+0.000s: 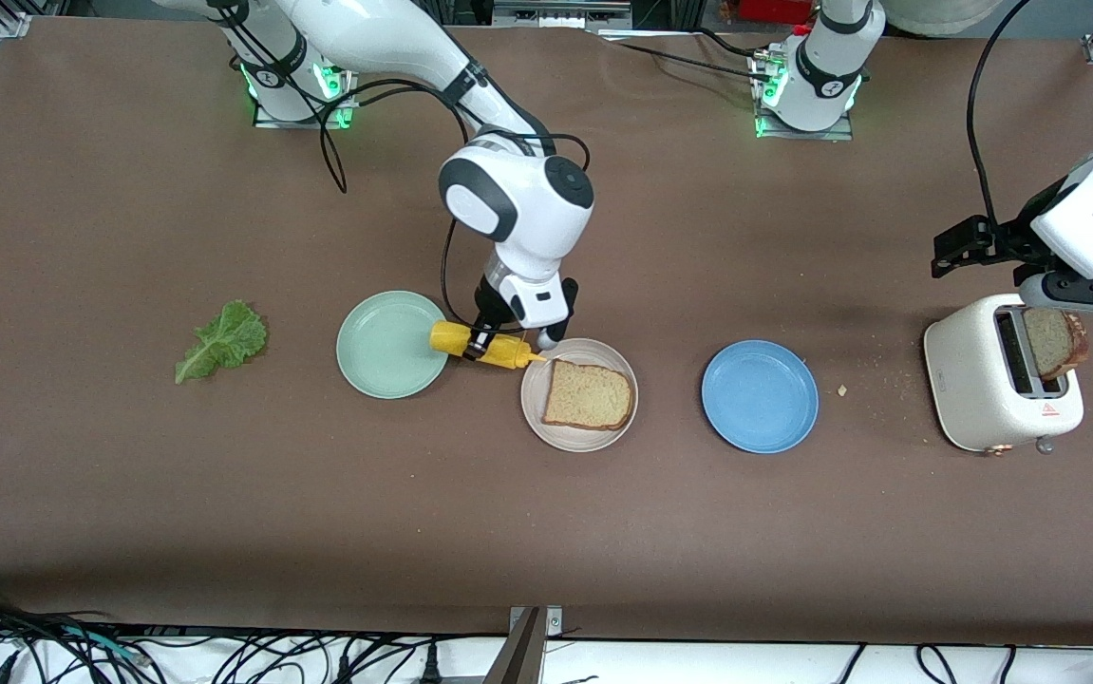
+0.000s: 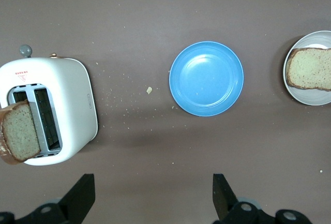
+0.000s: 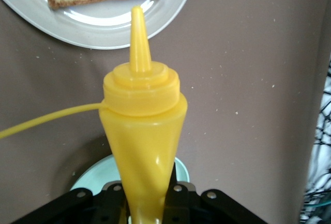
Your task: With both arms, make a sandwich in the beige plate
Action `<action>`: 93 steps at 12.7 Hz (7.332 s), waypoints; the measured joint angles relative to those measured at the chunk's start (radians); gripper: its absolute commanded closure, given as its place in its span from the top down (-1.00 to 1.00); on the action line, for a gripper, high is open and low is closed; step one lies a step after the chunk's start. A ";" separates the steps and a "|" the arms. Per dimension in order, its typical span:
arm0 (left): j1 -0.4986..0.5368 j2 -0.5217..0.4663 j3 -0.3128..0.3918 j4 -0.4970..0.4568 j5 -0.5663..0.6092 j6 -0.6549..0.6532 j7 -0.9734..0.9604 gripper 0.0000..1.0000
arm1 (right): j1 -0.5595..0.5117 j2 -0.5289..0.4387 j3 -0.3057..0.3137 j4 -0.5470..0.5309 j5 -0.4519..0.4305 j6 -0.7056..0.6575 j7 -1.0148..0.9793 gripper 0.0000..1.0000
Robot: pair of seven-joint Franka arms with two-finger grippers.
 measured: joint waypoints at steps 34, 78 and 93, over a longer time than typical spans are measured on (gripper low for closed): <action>-0.003 0.002 0.000 0.000 0.001 0.039 0.000 1.00 | -0.836 -0.157 -0.007 -0.236 1.381 -0.351 -1.541 -0.48; -0.006 0.004 0.000 0.000 0.001 0.039 0.000 1.00 | -0.984 -0.104 -0.100 -0.212 1.187 -0.449 -1.643 1.00; -0.006 0.004 -0.001 0.000 0.001 0.039 0.000 1.00 | -0.943 -0.266 -0.129 -0.212 1.005 -0.465 -0.957 1.00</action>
